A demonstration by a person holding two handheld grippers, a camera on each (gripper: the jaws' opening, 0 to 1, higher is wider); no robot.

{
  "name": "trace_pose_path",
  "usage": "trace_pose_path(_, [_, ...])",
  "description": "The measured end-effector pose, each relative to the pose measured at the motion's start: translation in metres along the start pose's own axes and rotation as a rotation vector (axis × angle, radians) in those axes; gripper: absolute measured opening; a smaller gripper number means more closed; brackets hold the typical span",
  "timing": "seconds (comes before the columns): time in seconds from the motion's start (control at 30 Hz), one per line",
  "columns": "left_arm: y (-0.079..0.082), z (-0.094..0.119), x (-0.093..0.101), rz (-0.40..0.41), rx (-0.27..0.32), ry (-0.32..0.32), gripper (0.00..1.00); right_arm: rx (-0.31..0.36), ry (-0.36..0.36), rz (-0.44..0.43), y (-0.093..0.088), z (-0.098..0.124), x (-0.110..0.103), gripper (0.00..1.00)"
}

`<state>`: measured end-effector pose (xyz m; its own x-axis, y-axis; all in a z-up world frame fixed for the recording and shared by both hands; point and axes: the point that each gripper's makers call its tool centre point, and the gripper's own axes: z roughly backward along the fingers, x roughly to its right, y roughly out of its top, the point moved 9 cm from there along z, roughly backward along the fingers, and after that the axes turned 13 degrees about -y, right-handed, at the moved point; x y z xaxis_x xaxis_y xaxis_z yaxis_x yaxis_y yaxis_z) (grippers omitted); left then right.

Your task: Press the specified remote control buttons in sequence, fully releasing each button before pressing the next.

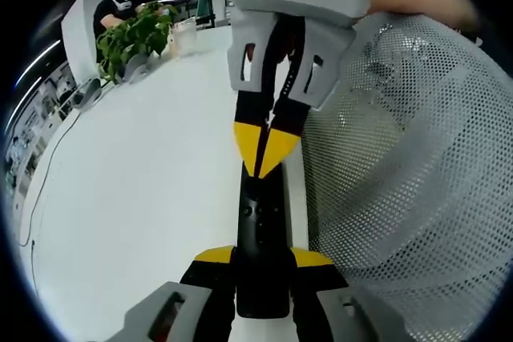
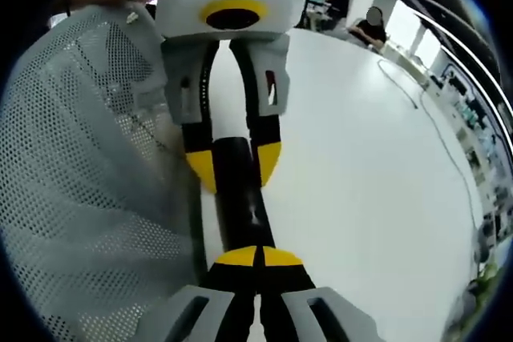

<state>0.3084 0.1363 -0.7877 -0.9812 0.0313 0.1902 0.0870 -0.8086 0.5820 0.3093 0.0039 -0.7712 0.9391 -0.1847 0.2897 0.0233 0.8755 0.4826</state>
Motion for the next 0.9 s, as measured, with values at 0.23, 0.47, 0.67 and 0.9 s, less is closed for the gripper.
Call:
trace_pose_path(0.23, [-0.0006, 0.0001, -0.0007, 0.0, 0.0, 0.0, 0.25, 0.0, 0.011, 0.009, 0.0001, -0.0026, -0.0011, 0.0])
trace_pose_path(0.47, [0.0, 0.0002, -0.0007, -0.002, -0.003, -0.003, 0.25, 0.007, -0.011, 0.035, 0.0004, -0.003, -0.0037, 0.0])
trace_pose_path(0.67, [0.0002, -0.0003, -0.0005, 0.005, -0.003, 0.0, 0.25, 0.049, 0.008, -0.038, -0.0018, -0.0049, -0.0011, 0.0])
trace_pose_path(0.9, [0.0002, 0.0, -0.0003, 0.009, 0.002, 0.0, 0.25, 0.045, -0.002, 0.024, 0.0033, -0.0064, -0.0038, 0.0])
